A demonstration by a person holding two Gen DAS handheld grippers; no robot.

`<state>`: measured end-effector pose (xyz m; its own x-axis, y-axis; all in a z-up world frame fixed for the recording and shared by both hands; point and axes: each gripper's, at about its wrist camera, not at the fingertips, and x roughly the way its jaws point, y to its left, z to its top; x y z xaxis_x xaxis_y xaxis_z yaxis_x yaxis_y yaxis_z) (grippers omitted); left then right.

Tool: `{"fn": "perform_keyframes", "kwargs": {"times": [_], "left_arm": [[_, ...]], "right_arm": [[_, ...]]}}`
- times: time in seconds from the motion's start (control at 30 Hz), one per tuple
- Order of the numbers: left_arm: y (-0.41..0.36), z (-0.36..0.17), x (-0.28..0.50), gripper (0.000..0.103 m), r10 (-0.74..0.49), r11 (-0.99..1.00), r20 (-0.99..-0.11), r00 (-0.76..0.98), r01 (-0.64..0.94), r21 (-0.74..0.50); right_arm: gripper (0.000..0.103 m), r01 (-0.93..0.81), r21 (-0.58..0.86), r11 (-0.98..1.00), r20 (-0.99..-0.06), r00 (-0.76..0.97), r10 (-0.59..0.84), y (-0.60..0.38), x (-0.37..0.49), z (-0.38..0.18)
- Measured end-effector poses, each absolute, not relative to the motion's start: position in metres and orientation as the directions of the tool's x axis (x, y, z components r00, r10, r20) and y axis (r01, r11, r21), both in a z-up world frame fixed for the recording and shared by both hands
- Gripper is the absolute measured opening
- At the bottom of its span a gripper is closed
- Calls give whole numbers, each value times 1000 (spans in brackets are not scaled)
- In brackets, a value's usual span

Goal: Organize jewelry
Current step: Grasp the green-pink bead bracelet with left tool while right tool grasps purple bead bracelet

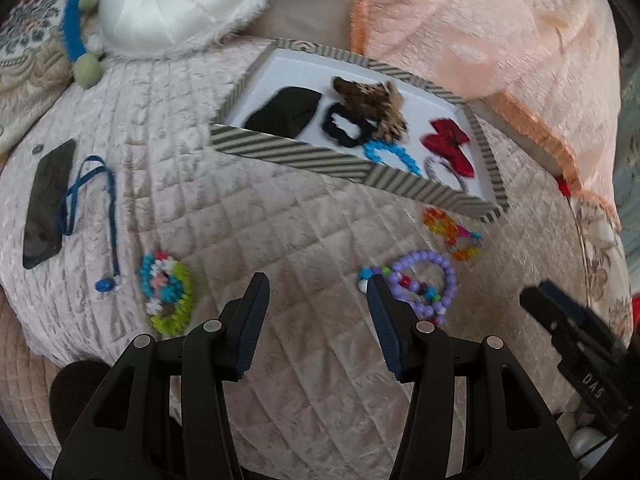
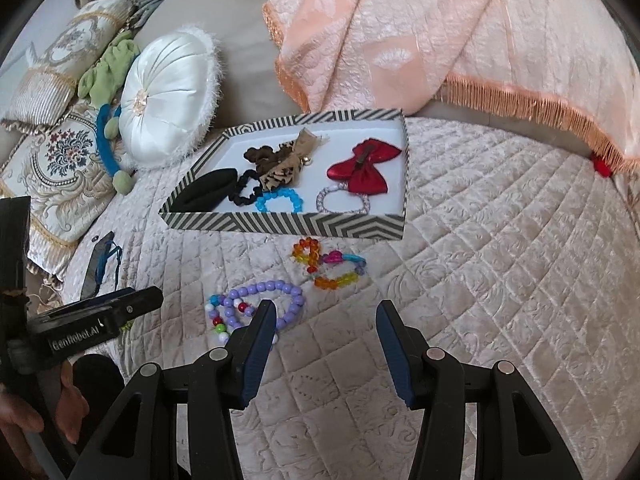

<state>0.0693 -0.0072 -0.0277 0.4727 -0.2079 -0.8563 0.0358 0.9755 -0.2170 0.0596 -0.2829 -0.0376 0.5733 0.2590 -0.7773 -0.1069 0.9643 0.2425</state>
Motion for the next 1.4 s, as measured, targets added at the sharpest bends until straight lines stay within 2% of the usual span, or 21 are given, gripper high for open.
{"fn": "perform_keyframes", "kwargs": {"times": [0.2, 0.4, 0.6, 0.73, 0.97, 1.03, 1.07, 1.1, 1.17, 1.2, 1.27, 1.4], "left_arm": [[29, -27, 78, 51, -186, 971, -860, 474, -46, -235], [67, -28, 82, 54, -166, 960, -863, 477, -120, -251], [91, -43, 78, 56, -170, 954, -879, 445, -151, -260], [101, -56, 74, 56, -153, 951, -892, 425, -183, -250], [97, -80, 78, 56, -158, 951, -908, 389, -188, -246], [95, -81, 79, 46, -160, 950, -902, 400, -187, -251], [94, -80, 80, 33, -139, 955, -907, 398, -187, -228], [93, -77, 81, 27, -117, 962, -910, 398, -183, -203], [94, -72, 81, 21, -127, 962, -903, 411, -170, -213], [96, -68, 80, 6, -144, 960, -896, 420, -161, -230], [100, -58, 78, 6, -207, 947, -876, 436, -135, -291], [96, -42, 77, 6, -207, 952, -861, 464, -109, -288]], "right_arm": [[48, -148, 303, 941, -779, 531, 334, -274, 69, -53], [45, -159, 271, 949, -810, 494, 315, -254, 95, -77], [30, -162, 224, 961, -830, 485, 275, -246, 114, -99], [9, -171, 213, 962, -828, 492, 270, -248, 118, -97], [9, -204, 295, 934, -766, 534, 359, -255, 102, -65], [9, -225, 308, 924, -742, 550, 382, -256, 96, -50], [9, -235, 310, 921, -733, 558, 389, -256, 93, -44], [9, -245, 312, 918, -722, 567, 396, -256, 90, -36], [9, -258, 314, 914, -707, 578, 406, -256, 87, -26], [9, -262, 315, 912, -700, 585, 410, -256, 86, -21], [9, -268, 312, 912, -684, 603, 411, -257, 82, -10], [9, -269, 312, 911, -665, 623, 412, -260, 79, 3]]}}
